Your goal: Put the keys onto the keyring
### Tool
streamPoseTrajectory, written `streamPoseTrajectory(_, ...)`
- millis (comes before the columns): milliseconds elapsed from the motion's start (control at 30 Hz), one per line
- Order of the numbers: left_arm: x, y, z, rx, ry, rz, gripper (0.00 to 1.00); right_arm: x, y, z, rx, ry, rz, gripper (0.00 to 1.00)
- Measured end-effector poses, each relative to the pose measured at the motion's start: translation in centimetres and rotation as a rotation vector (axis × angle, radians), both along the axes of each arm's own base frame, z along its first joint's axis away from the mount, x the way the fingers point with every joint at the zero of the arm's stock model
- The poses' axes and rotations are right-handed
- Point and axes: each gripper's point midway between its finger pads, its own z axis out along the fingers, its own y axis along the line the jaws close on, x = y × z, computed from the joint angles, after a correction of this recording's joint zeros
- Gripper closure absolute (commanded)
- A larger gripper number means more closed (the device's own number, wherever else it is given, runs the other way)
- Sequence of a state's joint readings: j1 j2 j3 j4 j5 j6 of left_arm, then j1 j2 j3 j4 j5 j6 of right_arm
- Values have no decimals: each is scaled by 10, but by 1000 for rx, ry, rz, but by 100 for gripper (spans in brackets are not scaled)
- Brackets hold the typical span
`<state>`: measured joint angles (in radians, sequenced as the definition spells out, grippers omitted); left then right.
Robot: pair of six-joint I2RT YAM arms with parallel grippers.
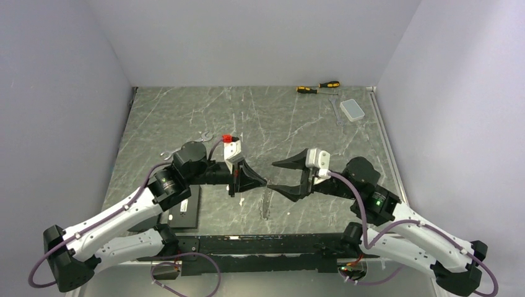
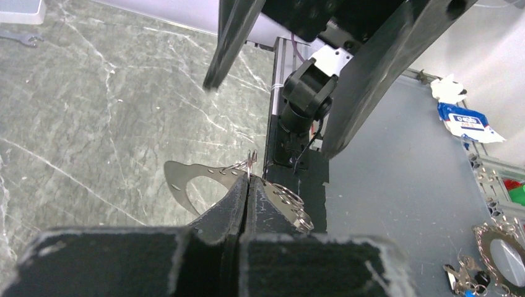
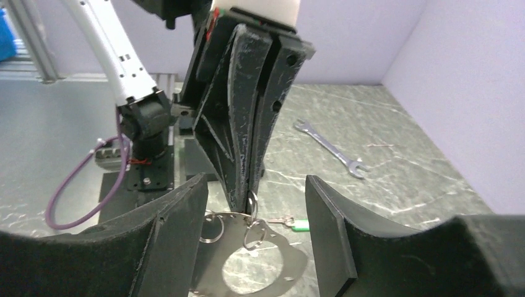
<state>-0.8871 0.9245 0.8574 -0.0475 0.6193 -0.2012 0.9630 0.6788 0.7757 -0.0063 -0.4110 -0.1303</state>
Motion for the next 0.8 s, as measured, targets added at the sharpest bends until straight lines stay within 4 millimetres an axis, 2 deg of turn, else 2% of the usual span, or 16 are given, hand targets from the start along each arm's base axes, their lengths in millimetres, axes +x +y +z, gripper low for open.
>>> streamPoseTrajectory(233,5,4,-8,-17,13,53,100,9,-21,10,65,-27,-117,33)
streamPoseTrajectory(467,5,13,-2,-36,-4,93,100,44,-35,9,110,20,-331,29)
streamPoseTrajectory(633,3,27,-2,-21,-2,143,100,76,-29,-18,42,112,-468,29)
streamPoseTrajectory(800,9,57,-4,12,-9,286,100,92,-11,-54,-75,216,-505,30)
